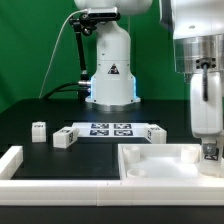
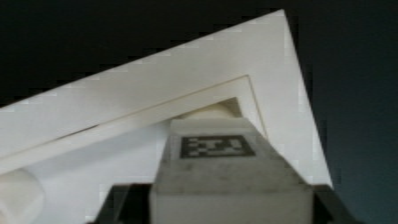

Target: Assemble one leg

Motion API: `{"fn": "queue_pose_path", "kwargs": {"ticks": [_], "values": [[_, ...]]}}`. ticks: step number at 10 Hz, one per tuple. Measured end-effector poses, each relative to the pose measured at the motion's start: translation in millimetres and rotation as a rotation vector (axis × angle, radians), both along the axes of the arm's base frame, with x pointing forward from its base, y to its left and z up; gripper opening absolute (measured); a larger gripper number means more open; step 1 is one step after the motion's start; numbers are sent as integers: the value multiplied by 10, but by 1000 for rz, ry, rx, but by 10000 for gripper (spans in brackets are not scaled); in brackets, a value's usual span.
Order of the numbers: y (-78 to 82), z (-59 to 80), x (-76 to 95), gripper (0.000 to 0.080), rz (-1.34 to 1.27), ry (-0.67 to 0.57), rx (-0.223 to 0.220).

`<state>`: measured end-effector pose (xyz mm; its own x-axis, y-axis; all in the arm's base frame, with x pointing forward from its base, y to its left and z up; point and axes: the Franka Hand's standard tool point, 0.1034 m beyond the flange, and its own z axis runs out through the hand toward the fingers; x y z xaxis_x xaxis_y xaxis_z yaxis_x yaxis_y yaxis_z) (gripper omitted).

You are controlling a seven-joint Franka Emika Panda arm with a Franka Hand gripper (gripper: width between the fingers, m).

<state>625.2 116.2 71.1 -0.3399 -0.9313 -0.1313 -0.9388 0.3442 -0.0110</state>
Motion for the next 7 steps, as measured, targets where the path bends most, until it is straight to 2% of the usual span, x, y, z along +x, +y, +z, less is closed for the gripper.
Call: {"fn": "queue_pose_path", "kwargs": {"ticks": [2,3,4,5,6,7], "values": [[6,-3,-3,293,-23,4,5],[8,-4,-4,374,-1,1,3],[8,-4,-4,510,47,-5,1],[0,-3,-1,510,93,-10,-2],[-19,4,4,620,261,-26,-10],[-18,9,1,640,345,-29,-11]]}}
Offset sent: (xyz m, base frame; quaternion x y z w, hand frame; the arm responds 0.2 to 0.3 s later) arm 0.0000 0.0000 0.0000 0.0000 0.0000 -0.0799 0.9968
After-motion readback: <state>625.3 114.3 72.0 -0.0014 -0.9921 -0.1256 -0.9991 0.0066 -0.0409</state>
